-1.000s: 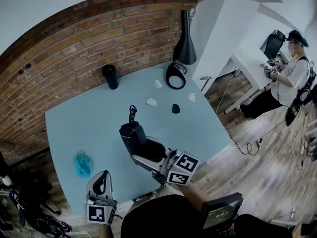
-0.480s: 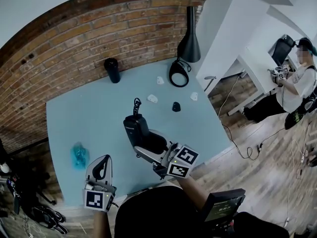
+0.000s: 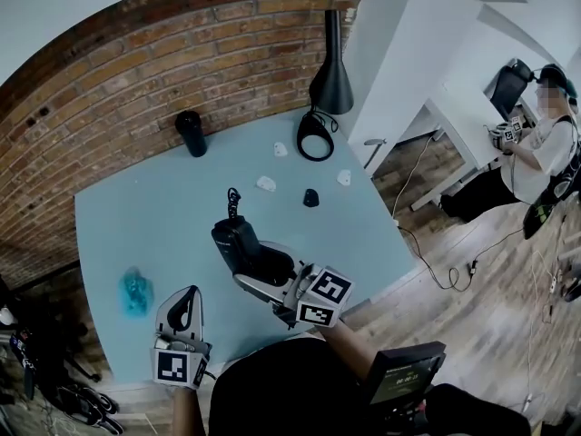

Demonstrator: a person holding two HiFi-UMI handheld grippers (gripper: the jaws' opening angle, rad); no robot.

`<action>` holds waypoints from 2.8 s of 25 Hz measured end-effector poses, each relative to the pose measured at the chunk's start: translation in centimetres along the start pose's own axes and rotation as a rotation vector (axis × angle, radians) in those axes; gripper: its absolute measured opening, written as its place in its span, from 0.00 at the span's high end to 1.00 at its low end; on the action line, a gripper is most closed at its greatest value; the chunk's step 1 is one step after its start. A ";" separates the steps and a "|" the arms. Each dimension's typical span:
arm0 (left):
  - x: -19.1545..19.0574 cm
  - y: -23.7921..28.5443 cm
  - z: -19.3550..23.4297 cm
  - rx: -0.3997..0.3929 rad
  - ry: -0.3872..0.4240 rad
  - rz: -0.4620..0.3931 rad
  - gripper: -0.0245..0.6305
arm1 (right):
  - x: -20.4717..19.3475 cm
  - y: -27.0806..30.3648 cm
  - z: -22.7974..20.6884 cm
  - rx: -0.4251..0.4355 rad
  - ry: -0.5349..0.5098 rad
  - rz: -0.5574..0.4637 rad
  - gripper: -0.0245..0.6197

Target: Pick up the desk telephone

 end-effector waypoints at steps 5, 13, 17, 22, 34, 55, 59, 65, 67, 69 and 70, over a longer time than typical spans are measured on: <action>-0.8 0.1 -0.2 0.007 -0.011 0.013 0.94 | -1.5 -0.2 -0.9 0.000 0.011 0.023 0.51; -2.6 0.8 0.1 0.025 0.001 0.038 0.94 | -3.2 -0.7 -1.9 -0.045 -0.089 0.079 0.51; -3.9 1.3 -0.4 0.014 0.000 0.052 0.94 | -4.6 -0.8 -2.1 -0.064 -0.172 0.125 0.51; -5.0 1.5 -0.7 0.006 -0.036 0.069 0.94 | -5.6 -0.6 -2.9 -0.066 -0.173 0.162 0.51; -6.8 0.8 0.4 0.022 -0.055 0.100 0.94 | -7.8 -0.5 -4.6 -0.088 -0.084 0.226 0.51; -8.2 2.1 -0.9 0.005 -0.072 0.125 0.94 | -10.2 -1.8 -5.6 -0.082 -0.052 0.297 0.51; -8.6 2.3 -0.9 0.001 -0.080 0.126 0.94 | -10.2 -1.9 -5.6 -0.078 -0.052 0.298 0.51; -8.4 2.4 -1.0 -0.003 -0.081 0.125 0.94 | -10.2 -1.8 -5.6 -0.073 -0.047 0.296 0.51; -8.5 2.4 -1.0 -0.002 -0.082 0.127 0.94 | -10.2 -1.7 -5.5 -0.072 -0.049 0.298 0.51; -8.5 2.3 -0.9 0.000 -0.082 0.129 0.94 | -10.3 -1.7 -5.5 -0.067 -0.049 0.301 0.51; -8.6 2.3 -0.9 0.000 -0.083 0.131 0.94 | -10.4 -1.7 -5.4 -0.063 -0.049 0.303 0.51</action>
Point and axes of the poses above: the fingertips, and each gripper's own axes: y forward along the fingers, z to its left, x out of its top, the point moved 2 cm from there along -y, backward along the fingers, and after that the axes turned 7 degrees about -x, right-handed, at the moved point
